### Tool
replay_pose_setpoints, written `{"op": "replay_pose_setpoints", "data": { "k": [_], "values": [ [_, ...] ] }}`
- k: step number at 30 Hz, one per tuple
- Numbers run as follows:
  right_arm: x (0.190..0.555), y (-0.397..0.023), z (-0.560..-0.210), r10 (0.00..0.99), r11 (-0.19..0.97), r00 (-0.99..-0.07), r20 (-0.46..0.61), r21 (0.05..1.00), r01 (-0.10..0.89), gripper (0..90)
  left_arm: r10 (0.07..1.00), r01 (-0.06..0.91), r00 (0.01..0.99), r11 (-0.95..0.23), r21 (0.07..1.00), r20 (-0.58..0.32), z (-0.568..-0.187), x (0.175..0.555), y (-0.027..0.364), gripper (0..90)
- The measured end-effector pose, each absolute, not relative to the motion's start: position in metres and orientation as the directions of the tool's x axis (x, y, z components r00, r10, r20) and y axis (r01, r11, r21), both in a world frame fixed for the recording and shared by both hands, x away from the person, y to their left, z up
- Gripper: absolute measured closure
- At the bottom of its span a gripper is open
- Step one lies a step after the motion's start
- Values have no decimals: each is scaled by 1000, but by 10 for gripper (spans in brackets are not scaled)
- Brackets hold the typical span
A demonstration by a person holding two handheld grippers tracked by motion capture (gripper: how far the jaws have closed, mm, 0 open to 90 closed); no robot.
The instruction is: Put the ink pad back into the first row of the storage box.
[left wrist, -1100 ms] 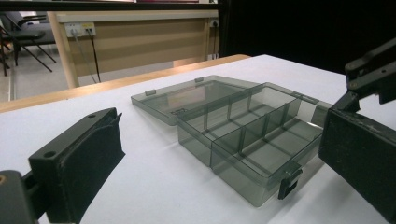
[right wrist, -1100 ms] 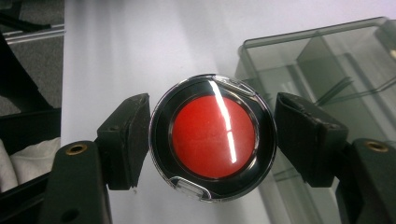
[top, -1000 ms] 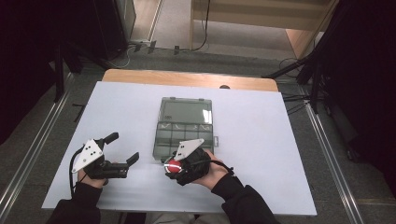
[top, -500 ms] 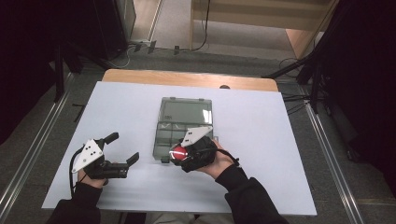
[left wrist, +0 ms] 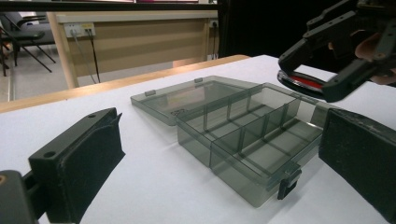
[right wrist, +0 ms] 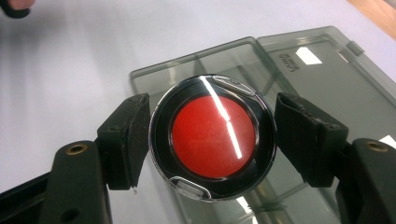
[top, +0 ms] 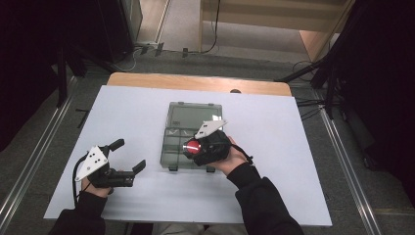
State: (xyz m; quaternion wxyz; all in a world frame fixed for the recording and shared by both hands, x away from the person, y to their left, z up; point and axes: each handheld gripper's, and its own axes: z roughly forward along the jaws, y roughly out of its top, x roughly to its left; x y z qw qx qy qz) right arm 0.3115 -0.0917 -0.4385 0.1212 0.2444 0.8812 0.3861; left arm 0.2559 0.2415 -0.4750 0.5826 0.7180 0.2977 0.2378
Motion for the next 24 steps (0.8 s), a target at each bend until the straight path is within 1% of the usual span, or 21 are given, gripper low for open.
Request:
{"op": "replay_pose_setpoints", "data": {
  "k": [3, 7, 24],
  "values": [
    [316, -94, -439, 535, 584, -844, -30, 736, 344, 314, 704, 151, 710, -145, 978, -5, -475, 256, 242, 0],
    [326, -100, -441, 573, 566, -819, -25, 735, 373, 313, 704, 151, 710, -144, 978, -6, -475, 256, 242, 0],
    [350, -107, -459, 643, 538, -766, -19, 723, 434, 313, 699, 149, 715, -139, 979, -10, -475, 256, 241, 0]
  ]
}}
